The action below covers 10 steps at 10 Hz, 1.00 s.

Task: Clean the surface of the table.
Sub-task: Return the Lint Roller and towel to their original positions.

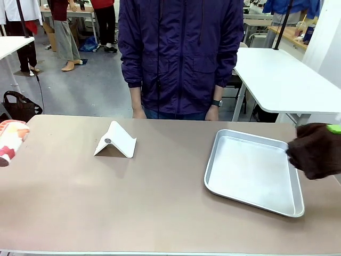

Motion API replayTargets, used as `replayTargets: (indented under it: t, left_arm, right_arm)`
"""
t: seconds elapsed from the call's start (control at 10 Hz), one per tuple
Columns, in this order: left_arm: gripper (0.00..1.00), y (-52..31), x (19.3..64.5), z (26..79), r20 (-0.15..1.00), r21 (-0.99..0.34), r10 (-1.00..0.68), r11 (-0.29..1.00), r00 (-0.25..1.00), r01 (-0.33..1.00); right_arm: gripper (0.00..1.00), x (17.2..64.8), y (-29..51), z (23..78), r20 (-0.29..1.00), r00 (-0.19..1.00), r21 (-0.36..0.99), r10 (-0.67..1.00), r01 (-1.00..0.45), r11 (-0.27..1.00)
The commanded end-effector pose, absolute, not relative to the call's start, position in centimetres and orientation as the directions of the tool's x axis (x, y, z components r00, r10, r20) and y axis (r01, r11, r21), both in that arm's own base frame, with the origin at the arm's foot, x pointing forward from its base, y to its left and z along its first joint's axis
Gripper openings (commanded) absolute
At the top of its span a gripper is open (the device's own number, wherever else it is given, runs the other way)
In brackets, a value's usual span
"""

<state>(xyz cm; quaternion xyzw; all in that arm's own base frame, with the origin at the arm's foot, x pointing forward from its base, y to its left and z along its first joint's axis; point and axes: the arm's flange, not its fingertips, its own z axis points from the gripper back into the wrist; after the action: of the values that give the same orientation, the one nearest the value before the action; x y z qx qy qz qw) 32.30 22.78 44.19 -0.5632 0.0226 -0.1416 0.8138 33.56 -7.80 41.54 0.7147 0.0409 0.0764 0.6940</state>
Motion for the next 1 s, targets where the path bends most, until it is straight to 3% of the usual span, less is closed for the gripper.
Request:
replayTargets:
  t: [0.0,0.1,0.2,0.5,0.7,0.9]
  left_arm:
    - [0.19,16.0,31.6,48.0,0.058,-0.867,-0.334,0.451,0.941,0.213]
    - [0.19,13.0,31.8,49.7,0.041,-0.846,-0.337,0.488,0.941,0.212]
    - [0.19,9.5,32.1,51.3,0.035,-0.847,-0.24,0.508,0.97,0.156]
    - [0.19,-0.3,34.4,53.9,-0.007,-0.81,0.013,0.586,1.0,-0.013]
    - [0.19,-4.5,37.5,53.9,-0.019,-0.77,0.049,0.636,0.999,-0.046]
    - [0.19,-6.7,40.2,53.9,-0.014,-0.769,0.062,0.637,0.998,-0.051]
  right_arm:
    - [0.07,35.6,-2.2,43.6,0.064,0.972,0.996,0.227,-0.075,0.041]
    - [0.07,36.2,0.3,44.0,0.067,0.959,0.994,0.274,-0.089,0.068]
    - [0.07,36.8,2.9,44.3,0.068,0.964,0.99,0.256,-0.096,0.102]
    - [0.07,40.0,11.6,44.1,0.186,0.979,0.972,0.089,-0.196,0.13]
    - [0.07,43.3,15.9,41.6,0.216,0.976,0.96,0.039,-0.219,0.173]
    - [0.07,46.6,19.2,37.5,0.145,0.989,0.966,0.039,-0.15,0.208]
